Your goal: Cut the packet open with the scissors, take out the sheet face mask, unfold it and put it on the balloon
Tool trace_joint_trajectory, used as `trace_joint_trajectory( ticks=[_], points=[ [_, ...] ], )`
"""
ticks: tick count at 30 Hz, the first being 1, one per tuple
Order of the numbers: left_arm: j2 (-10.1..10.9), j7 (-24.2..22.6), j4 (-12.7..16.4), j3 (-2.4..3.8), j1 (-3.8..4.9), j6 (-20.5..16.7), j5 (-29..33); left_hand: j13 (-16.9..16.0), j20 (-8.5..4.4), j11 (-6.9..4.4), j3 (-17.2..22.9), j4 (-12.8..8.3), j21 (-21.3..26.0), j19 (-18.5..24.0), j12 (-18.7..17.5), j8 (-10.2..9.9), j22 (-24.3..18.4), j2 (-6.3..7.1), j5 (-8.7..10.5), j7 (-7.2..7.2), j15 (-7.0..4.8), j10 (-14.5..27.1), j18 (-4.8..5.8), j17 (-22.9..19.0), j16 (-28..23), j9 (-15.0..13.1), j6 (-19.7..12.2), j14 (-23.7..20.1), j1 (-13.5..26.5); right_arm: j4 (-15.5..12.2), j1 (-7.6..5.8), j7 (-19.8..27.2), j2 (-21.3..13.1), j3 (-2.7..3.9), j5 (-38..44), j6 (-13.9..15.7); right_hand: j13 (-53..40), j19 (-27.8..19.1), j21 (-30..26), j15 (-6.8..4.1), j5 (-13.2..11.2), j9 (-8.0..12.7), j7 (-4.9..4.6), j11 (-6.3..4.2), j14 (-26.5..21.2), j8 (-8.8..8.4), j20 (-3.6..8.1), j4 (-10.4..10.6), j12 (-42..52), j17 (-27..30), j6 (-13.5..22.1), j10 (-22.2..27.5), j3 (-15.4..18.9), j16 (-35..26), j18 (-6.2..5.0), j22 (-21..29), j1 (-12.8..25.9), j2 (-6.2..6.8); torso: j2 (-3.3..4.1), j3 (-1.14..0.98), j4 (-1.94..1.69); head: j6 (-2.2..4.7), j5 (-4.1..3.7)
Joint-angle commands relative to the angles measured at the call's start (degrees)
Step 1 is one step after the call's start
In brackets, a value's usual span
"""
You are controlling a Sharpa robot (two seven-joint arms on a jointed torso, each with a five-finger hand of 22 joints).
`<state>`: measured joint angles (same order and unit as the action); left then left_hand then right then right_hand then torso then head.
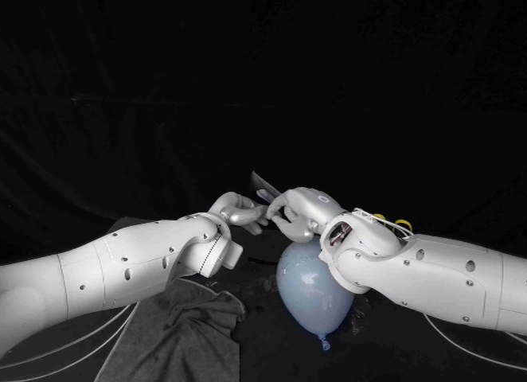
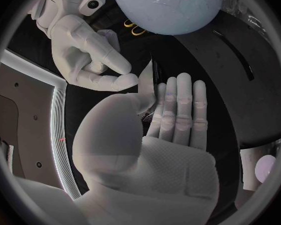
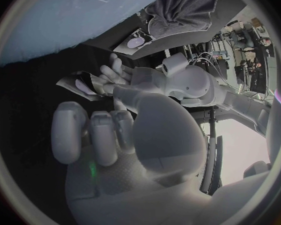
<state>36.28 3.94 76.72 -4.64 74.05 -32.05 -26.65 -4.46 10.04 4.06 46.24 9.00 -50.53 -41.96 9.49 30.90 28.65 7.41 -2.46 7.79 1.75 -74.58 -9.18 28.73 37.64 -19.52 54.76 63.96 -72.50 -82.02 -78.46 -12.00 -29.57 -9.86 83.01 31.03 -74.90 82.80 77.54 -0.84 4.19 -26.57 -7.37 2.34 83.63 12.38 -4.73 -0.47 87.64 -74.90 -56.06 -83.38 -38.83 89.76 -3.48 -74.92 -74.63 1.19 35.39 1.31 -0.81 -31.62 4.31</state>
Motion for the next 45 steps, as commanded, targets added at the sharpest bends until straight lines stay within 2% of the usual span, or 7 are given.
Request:
trace_joint_trajectory(
  ticks=[1, 9, 20, 34, 38, 43, 45],
  points=[
    [-0.01, -0.61, 0.33, 0.08, 0.07, 0.84, 0.44, 0.08, -0.08, 0.12, 7.24, -7.44, -0.33, 0.42, -0.21, 0.2, 0.12, 0.16, -0.37, 0.02, -0.5, -0.45, -1.13, 0.04, -0.28, -0.12, 0.31, -0.13, 0.43, 0.6, 0.12, -3.59, 0.52, 0.0, 3.73, -2.22, -13.83, 0.21, 0.18, -0.2, -0.32, 0.08, -0.35, 0.52, 6.37, -0.28, -0.23, 0.0, 0.16, -15.1, 0.19, -5.62, -0.38, 0.24, 0.52, -8.46, 0.42, -0.14, -0.06, 0.01, -0.03, -0.13, 0.0],
    [0.26, -0.67, 0.86, 0.08, 0.07, 0.97, 0.49, 0.08, -0.08, 0.12, 7.24, -7.44, -0.33, 0.42, -0.21, 0.2, 0.12, 0.16, -0.37, 0.02, -0.5, -0.45, -1.13, 0.04, -0.28, -0.12, 0.31, -0.13, 0.43, 1.93, 0.21, -4.98, 1.37, -0.01, 4.37, -2.27, -13.71, 0.06, -0.06, -0.05, -0.95, 0.4, -0.55, 0.7, 6.37, -0.79, -0.37, 0.2, -0.06, -15.1, 0.44, -5.52, -0.83, 0.24, 0.47, -8.41, 1.09, -0.24, -0.02, -0.05, 0.07, -0.11, 0.12],
    [0.59, -0.2, 1.65, 0.08, 0.1, 1.14, 0.28, 0.09, -0.08, 0.13, 7.38, -7.54, -0.42, 0.48, -0.24, 0.17, 0.17, 0.23, -0.38, 0.03, -0.5, -0.46, -1.13, 0.03, -0.3, -0.19, 0.32, -0.13, 0.48, 1.96, 0.3, -4.65, 1.33, 0.02, 3.67, 4.92, -13.77, 0.2, 0.19, 0.09, -0.93, 0.68, -0.5, 0.75, 6.37, -1.05, -0.59, 1.03, 0.03, -15.1, -0.1, -5.55, -0.81, 0.24, 0.52, -8.67, 2.51, -0.05, -0.06, -0.05, 0.1, -0.2, 0.19],
    [0.81, -0.35, 2.49, 0.08, 0.14, 1.68, -0.01, 0.12, -0.03, 0.17, 7.53, -7.52, -0.54, 0.55, -0.32, 0.11, 0.23, 0.22, -0.36, 0.06, -0.46, -0.44, -1.1, 0.01, -0.35, -0.27, 0.31, -0.15, 0.63, 4.23, 0.32, -4.98, 2.64, 0.04, 1.69, 3.71, -13.48, -0.06, -0.28, 0.05, -1.09, 0.82, -0.54, 0.74, 6.37, -1.31, -0.59, 1.09, -0.47, -15.1, 0.1, -5.31, -0.69, 0.24, 0.4, -8.46, 2.83, 0.36, -0.03, -0.03, 0.02, 0.01, -0.03],
    [0.86, -0.63, 2.78, 0.08, 0.14, 1.91, -0.25, 0.15, 0.02, 0.21, 7.58, -7.44, -0.58, 0.65, -0.41, 0.05, 0.26, 0.17, -0.34, 0.07, -0.41, -0.37, -1.06, 0.0, -0.4, -0.33, 0.26, -0.21, 0.8, 5.08, 0.32, -5.33, 3.16, 0.05, 0.5, 2.38, -13.09, -0.47, -0.98, 0.21, -1.2, 1.1, -0.82, 0.97, 6.37, -1.87, -0.68, 1.37, -1.18, -15.1, 0.75, -4.95, -0.2, 0.24, 0.26, -8.17, 3.48, 1.07, -0.07, 0.0, 0.04, 0.04, -0.09],
    [0.91, -1.16, 3.16, 0.08, 0.15, 3.0, -1.12, 0.23, 0.14, 0.26, 7.49, -7.46, -0.62, 0.93, -0.66, -0.09, 0.29, 0.25, -0.32, 0.03, -0.32, -0.11, -0.98, -0.05, -0.57, -0.44, 0.1, -0.47, 0.94, 5.89, 0.32, -5.07, 3.65, 0.05, -2.48, 2.32, -12.69, -0.93, -1.83, 0.81, -0.88, 1.82, -1.56, 1.65, 6.37, -3.24, -1.13, 2.86, -1.92, -15.1, 2.17, -4.52, 2.4, 0.24, 0.12, -7.85, 5.76, 3.55, -0.04, -0.02, 0.03, 0.23, -0.07],
    [0.92, -1.35, 3.31, 0.08, 0.15, 3.38, -1.44, 0.26, 0.22, 0.29, 7.4, -7.41, -0.62, 1.05, -0.76, -0.14, 0.29, 0.21, -0.31, 0.03, -0.27, -0.03, -0.94, -0.07, -0.66, -0.51, 0.04, -0.62, 1.0, 6.16, 0.32, -4.91, 3.82, 0.06, -4.41, 2.65, -12.74, -0.85, -1.73, 0.9, -0.32, 2.0, -1.63, 1.73, 6.37, -3.48, -1.26, 3.36, -1.84, -15.1, 2.17, -4.54, 3.1, 0.24, 0.14, -7.94, 6.21, 3.95, -0.04, -0.01, 0.03, 0.25, -0.06]
  ],
)
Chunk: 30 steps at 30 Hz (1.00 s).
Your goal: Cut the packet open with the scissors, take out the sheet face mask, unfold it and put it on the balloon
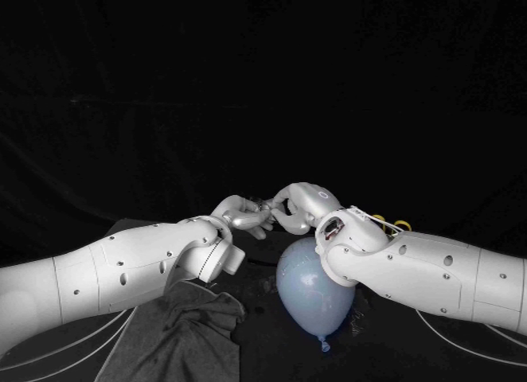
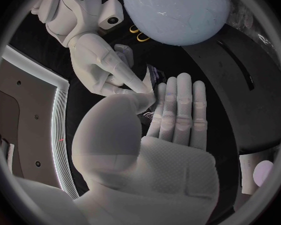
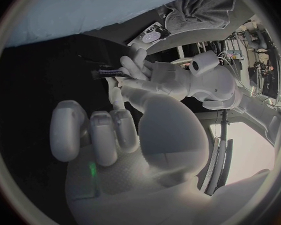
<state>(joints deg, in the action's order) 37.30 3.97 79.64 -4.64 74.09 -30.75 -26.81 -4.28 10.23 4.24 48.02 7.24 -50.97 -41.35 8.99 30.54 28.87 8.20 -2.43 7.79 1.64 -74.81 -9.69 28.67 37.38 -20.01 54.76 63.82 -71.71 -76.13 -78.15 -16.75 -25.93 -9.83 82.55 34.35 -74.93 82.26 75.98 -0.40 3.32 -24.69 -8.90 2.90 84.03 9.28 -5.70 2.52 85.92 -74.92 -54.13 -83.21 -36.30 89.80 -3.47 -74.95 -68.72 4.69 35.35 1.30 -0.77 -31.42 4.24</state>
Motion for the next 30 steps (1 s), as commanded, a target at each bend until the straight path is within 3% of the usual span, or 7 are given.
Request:
trace_joint_trajectory(
  ticks=[1, 9, 12, 20, 24, 30],
  points=[
    [-0.09, -1.47, 0.47, 0.08, 0.1, 2.23, -1.43, 0.1, 0.12, 0.16, 5.45, -5.48, -0.13, 0.57, -0.35, 0.16, 0.05, -0.68, -0.34, 0.06, -0.1, 0.25, -0.38, -0.03, -0.47, -0.09, -0.02, -0.59, 0.32, 0.4, 0.01, -0.04, 0.28, 0.03, -5.12, -0.48, -12.71, -0.27, -0.14, 0.54, 1.03, 0.29, -0.18, 1.25, 5.97, -0.62, -0.37, 0.89, -0.1, -15.08, 0.33, -4.7, 1.13, 0.2, 0.13, -7.96, 0.76, 0.69, 0.01, -0.01, 0.0, 0.03, 0.05],
    [-0.02, -2.0, 0.72, 0.08, 0.1, 2.1, -2.62, 0.35, 1.16, 0.86, 4.23, -4.63, 1.21, 2.57, -1.71, -0.49, -0.76, -2.23, -0.33, 0.47, 0.72, 2.17, -0.1, -0.18, -1.44, -0.93, -1.13, -3.09, -0.06, 0.55, -0.06, 0.52, 0.2, 0.22, -12.65, -0.5, -12.77, -0.24, -0.26, 0.69, 3.22, 0.94, -0.32, 1.4, 5.97, -1.46, -0.58, 2.37, 0.01, -15.08, 0.36, -4.73, 2.94, 0.2, 0.11, -8.02, 1.69, 1.53, -0.01, -0.03, 0.02, 0.11, 0.08],
    [0.03, -2.04, 0.63, 0.08, 0.1, 1.95, -3.26, 0.64, 2.32, 2.16, 4.06, -4.09, 3.46, 5.33, -3.83, -0.66, -1.94, -2.57, -0.29, 1.1, 2.26, 6.25, 0.63, -1.02, -3.6, -1.56, -1.81, -7.19, -0.52, 0.31, -0.14, 0.84, -0.21, 0.31, -14.85, -0.54, -12.75, -0.23, -0.33, 0.72, 5.18, 1.28, -0.34, 1.44, 5.97, -1.86, -0.64, 2.98, 0.0, -15.08, 0.22, -4.7, 3.89, 0.2, 0.1, -8.07, 1.95, 2.07, -0.03, -0.04, 0.03, 0.09, 0.1],
    [0.25, -2.23, 0.34, 0.08, 0.1, 1.89, -4.19, 0.53, 4.23, 3.62, 2.83, -3.36, 6.81, 8.27, -5.0, -0.79, -3.95, -3.14, -0.29, 1.78, 4.05, 10.79, 1.24, -1.84, -5.1, -2.71, -3.15, -12.01, -2.24, -0.51, -0.35, 1.71, -1.56, 0.53, -18.62, -0.11, -12.79, -0.12, -0.2, 0.73, 6.29, 1.45, -0.33, 1.43, 5.97, -2.04, -0.65, 3.27, 0.07, -15.08, 0.03, -4.73, 4.23, 0.2, 0.13, -8.18, 1.83, 1.98, -0.04, -0.06, 0.12, 0.17, 0.18],
    [0.35, -2.28, 0.39, 0.08, 0.1, 2.41, -4.75, 0.74, 5.49, 5.06, 2.95, -2.95, 9.69, 10.67, -5.42, -0.51, -5.63, -3.06, -0.29, 2.72, 5.74, 16.62, 1.84, -2.91, -6.97, -3.42, -3.41, -16.68, -3.16, -0.81, -0.45, 2.58, -2.0, 0.61, -21.21, 0.05, -12.83, -0.09, -0.17, 0.73, 6.65, 1.52, -0.33, 1.42, 5.97, -2.09, -0.65, 3.47, 0.14, -15.08, -0.1, -4.76, 4.38, 0.2, 0.14, -8.21, 1.87, 1.9, -0.02, -0.06, 0.11, 0.25, 0.14],
    [0.42, -2.51, 0.56, 0.07, 0.1, 2.94, -5.43, 0.69, 6.12, 5.8, 2.79, -2.86, 11.64, 11.48, -5.34, -0.15, -6.95, -2.96, -0.29, 2.83, 6.63, 19.63, 1.84, -3.91, -7.95, -4.13, -3.74, -19.07, -4.02, -1.36, -0.53, 4.71, -2.36, 0.76, -25.34, 0.91, -12.99, -0.09, -0.23, 0.76, 6.81, 1.68, -0.36, 1.46, 5.97, -2.28, -0.67, 4.03, 0.42, -15.08, -0.16, -4.91, 4.95, 0.2, 0.13, -8.23, 2.28, 2.03, 0.01, -0.11, 0.08, 0.35, 0.09]
  ],
)
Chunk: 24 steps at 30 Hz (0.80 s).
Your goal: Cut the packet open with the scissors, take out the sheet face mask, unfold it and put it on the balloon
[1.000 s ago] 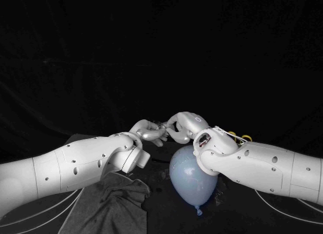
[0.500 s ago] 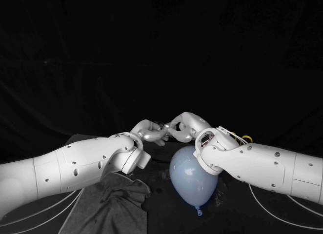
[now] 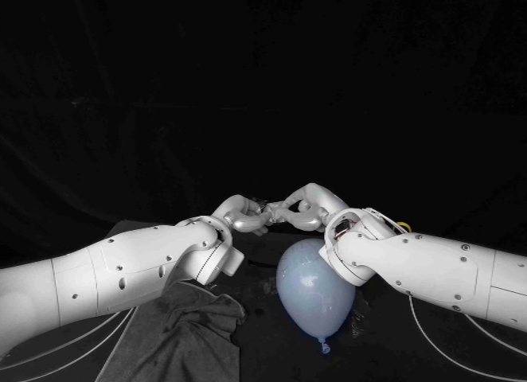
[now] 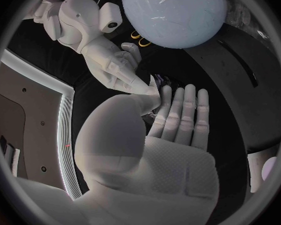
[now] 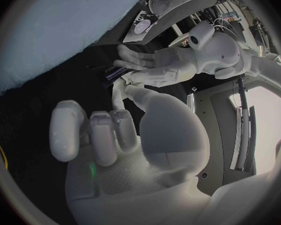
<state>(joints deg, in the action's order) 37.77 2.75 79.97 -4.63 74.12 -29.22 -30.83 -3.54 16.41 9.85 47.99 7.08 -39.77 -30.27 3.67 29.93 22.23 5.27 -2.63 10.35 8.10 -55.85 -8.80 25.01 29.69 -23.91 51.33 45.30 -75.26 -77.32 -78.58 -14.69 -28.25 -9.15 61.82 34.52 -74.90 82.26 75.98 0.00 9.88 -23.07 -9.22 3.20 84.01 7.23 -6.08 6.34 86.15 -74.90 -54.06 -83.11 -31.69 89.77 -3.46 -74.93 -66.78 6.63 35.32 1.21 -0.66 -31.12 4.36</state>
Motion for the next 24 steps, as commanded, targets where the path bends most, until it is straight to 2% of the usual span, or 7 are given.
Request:
trace_joint_trajectory(
  ticks=[1, 4, 8, 19, 21, 24],
  points=[
    [-0.05, -1.39, 0.24, 0.06, 0.08, 1.49, -1.46, -0.06, -0.01, 0.26, 2.79, -2.66, 0.68, 0.46, 0.01, 0.5, -0.48, -0.03, -0.1, 0.24, 0.29, 0.94, 0.97, -0.39, -0.4, -0.31, -0.35, -0.88, -0.53, -0.15, -0.11, 2.93, -0.02, 0.09, -5.11, 0.81, -13.03, -0.09, -0.24, 0.35, 0.25, 0.07, -0.04, 1.16, 5.99, -0.25, -0.29, 0.24, 0.23, -15.1, -0.23, -5.03, 0.36, 0.23, 0.12, -8.24, 0.36, 0.09, 0.04, 0.01, -0.02, 0.06, -0.09],
    [-0.07, -1.77, 0.31, 0.06, 0.08, 1.95, -1.71, -0.1, 0.05, 0.74, 2.68, -2.55, 1.42, 0.6, 0.12, 0.54, -1.02, -0.01, -0.09, -0.28, 0.78, 1.63, 1.02, -0.92, -0.88, -0.58, -0.49, -2.12, -0.79, 0.1, -0.14, 3.72, 0.21, 0.12, -6.34, 0.97, -13.04, -0.15, -0.33, 0.35, 0.25, 0.07, -0.04, 1.16, 5.99, -0.25, -0.29, 0.24, 0.25, -15.1, -0.23, -5.04, 0.36, 0.23, 0.1, -8.2, 0.35, 0.09, 0.0, 0.06, -0.02, 0.05, -0.14],
    [-0.12, -2.4, 0.58, 0.06, 0.08, 2.58, -2.28, -0.11, 0.05, 1.63, 2.45, -2.32, 2.12, 0.53, 0.21, 0.38, -1.57, -0.03, -0.09, -1.78, 1.35, 2.1, 1.03, -1.37, -0.92, -0.8, -0.5, -2.8, -1.03, 0.9, -0.16, 4.61, 0.82, 0.14, -7.79, 0.65, -12.97, -0.3, -0.64, 0.35, -0.16, 0.17, -0.01, 1.14, 5.99, -0.38, -0.29, 0.09, 0.13, -15.1, -0.23, -4.97, 0.54, 0.23, 0.03, -8.08, 0.04, 0.21, 0.0, 0.08, -0.07, 0.08, -0.21],
    [0.08, -4.4, 1.04, 0.06, 0.07, 3.1, -3.52, -0.05, -0.12, 1.95, 2.16, -2.21, 2.89, 0.66, 0.0, -0.18, -2.16, -0.01, -0.09, -2.6, 1.81, 3.11, 0.82, -2.0, -1.15, -0.9, -0.37, -4.23, -1.39, 1.78, -0.19, 6.08, 1.6, 0.15, -10.66, -0.76, -12.85, -0.54, -1.09, 0.44, -1.54, 0.47, -0.16, 1.27, 5.99, -0.78, -0.35, 0.25, -0.09, -15.1, -0.15, -4.82, 1.29, 0.23, -0.05, -7.95, -0.12, 0.52, 0.02, 0.1, -0.09, 0.14, -0.28],
    [0.17, -4.6, 1.1, 0.06, 0.07, 3.22, -3.98, 0.07, -0.11, 3.23, 1.89, -2.14, 3.49, 0.98, -0.28, -0.49, -2.58, -0.05, -0.07, -3.11, 2.64, 5.66, 0.72, -2.48, -1.41, -0.99, -0.06, -5.32, -1.61, 1.88, -0.19, 6.14, 1.62, 0.15, -11.01, -1.04, -12.82, -0.56, -1.14, 0.46, -1.7, 0.5, -0.17, 1.28, 5.99, -0.81, -0.36, 0.29, -0.14, -15.1, -0.16, -4.79, 1.39, 0.23, -0.06, -7.94, -0.13, 0.56, 0.01, 0.09, -0.07, 0.15, -0.32],
    [0.29, -4.79, 1.18, 0.06, 0.06, 3.19, -4.42, 0.17, -0.13, 3.36, 1.68, -2.18, 3.56, 0.72, -0.41, -0.75, -2.71, -0.2, -0.07, -2.96, 2.66, 8.66, 0.51, -2.59, -1.0, -1.05, 0.0, -4.98, -1.86, 1.97, -0.2, 6.13, 1.57, 0.15, -11.31, -1.61, -12.84, -0.55, -1.13, 0.47, -2.09, 0.54, -0.13, 1.27, 5.99, -0.79, -0.38, 0.41, -0.1, -15.1, -0.41, -4.8, 1.55, 0.23, -0.05, -7.97, -0.19, 0.45, -0.01, 0.07, -0.04, 0.18, -0.29]
  ],
)
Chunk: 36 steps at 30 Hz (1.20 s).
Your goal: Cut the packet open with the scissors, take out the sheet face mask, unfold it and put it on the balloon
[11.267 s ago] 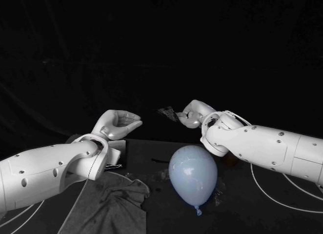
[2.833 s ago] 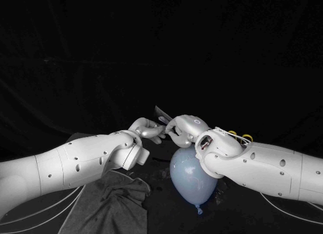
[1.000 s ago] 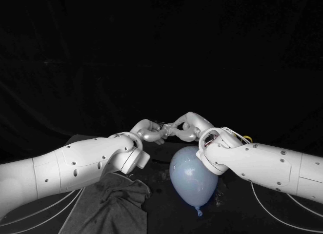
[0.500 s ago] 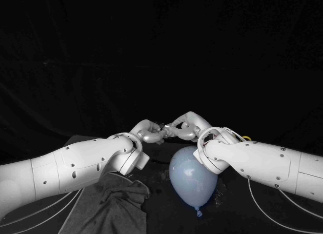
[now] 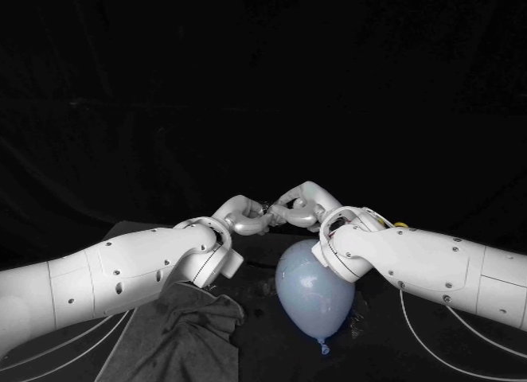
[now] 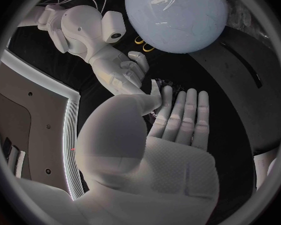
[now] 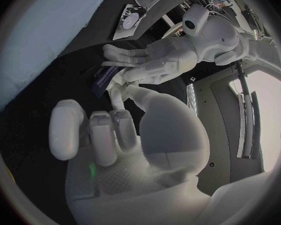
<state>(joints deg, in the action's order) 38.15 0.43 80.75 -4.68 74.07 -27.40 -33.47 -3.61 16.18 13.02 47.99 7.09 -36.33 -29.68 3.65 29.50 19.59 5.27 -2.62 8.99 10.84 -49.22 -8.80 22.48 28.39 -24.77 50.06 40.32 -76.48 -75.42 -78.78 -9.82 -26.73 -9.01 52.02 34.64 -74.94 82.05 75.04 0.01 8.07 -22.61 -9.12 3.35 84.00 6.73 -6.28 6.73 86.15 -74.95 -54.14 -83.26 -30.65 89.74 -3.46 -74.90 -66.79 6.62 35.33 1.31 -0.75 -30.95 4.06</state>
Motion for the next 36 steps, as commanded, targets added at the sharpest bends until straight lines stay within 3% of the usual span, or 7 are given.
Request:
trace_joint_trajectory(
  ticks=[1, 9, 21, 36],
  points=[
    [-0.06, -2.53, 0.41, 0.11, 0.12, 1.31, -1.89, 0.25, 0.1, 0.19, 1.66, -2.18, 0.11, 0.09, -0.4, -0.35, -0.07, -0.22, -0.07, -1.58, -0.09, 2.19, 0.48, -0.06, 0.35, -0.2, 1.27, 0.06, -0.66, 0.09, -0.01, 1.18, 0.01, 0.01, -1.58, -2.07, -12.81, -0.35, -0.2, 0.46, -0.39, 0.08, -0.21, 1.11, 6.0, -0.27, -0.19, 0.04, -0.08, -15.05, -0.43, -4.67, 0.55, 0.26, -0.06, -8.0, -0.21, 0.41, -0.02, -0.04, 0.05, 0.01, 0.04],
    [0.29, -3.57, 0.49, 0.11, 0.11, 1.18, -2.07, 0.22, 0.1, 0.21, 1.63, -2.16, 0.08, -0.09, -0.34, -0.48, -0.09, -0.36, -0.08, -1.58, -0.13, 2.31, 0.38, -0.1, 0.57, -0.22, 1.29, 0.3, -0.77, 0.03, -0.05, 0.25, -0.43, 0.01, -1.91, -4.72, -12.77, -0.38, -0.33, 0.25, -0.97, 0.08, 0.2, 0.79, 6.0, 0.11, -0.1, 0.26, -0.14, -15.05, -1.63, -4.62, 0.73, 0.26, -0.09, -8.02, -0.75, -0.28, 0.01, -0.07, 0.13, 0.03, -0.05],
    [0.85, -5.49, 0.84, 0.11, 0.11, 1.58, -1.71, 0.18, 0.1, 0.27, 1.67, -2.06, 0.08, -0.21, -0.29, -0.57, -0.12, -0.53, -0.08, -1.77, -0.13, 2.18, 0.3, -0.16, 0.72, -0.24, 1.35, 0.42, -0.83, -0.04, -0.07, 0.91, -1.0, 0.0, -1.74, -6.35, -12.63, -0.49, -0.58, 0.24, -1.21, 0.39, 0.07, 0.85, 6.0, -0.37, -0.04, 0.04, -0.38, -15.05, -1.1, -4.47, 0.98, 0.26, -0.13, -7.97, -1.35, -0.09, 0.02, -0.04, 0.07, 0.01, -0.24],
    [1.19, -6.4, 1.64, 0.1, 0.11, 3.05, -1.85, 0.1, 0.04, 0.27, 1.85, -2.24, 0.06, -0.29, -0.15, -0.62, -0.15, -0.54, -0.08, -2.14, -0.16, 1.52, 0.16, -0.27, 0.9, -0.32, 1.62, 0.52, -1.06, -0.18, -0.08, 4.12, -0.91, 0.0, -1.43, -5.21, -12.7, -0.45, -0.73, 0.56, -4.34, 1.23, -0.45, 1.27, 6.0, -1.55, -0.23, -2.41, -0.21, -15.05, -0.44, -4.52, 1.23, 0.26, -0.1, -8.14, -4.88, 0.22, 0.02, -0.02, 0.02, -0.01, -0.35]
  ],
)
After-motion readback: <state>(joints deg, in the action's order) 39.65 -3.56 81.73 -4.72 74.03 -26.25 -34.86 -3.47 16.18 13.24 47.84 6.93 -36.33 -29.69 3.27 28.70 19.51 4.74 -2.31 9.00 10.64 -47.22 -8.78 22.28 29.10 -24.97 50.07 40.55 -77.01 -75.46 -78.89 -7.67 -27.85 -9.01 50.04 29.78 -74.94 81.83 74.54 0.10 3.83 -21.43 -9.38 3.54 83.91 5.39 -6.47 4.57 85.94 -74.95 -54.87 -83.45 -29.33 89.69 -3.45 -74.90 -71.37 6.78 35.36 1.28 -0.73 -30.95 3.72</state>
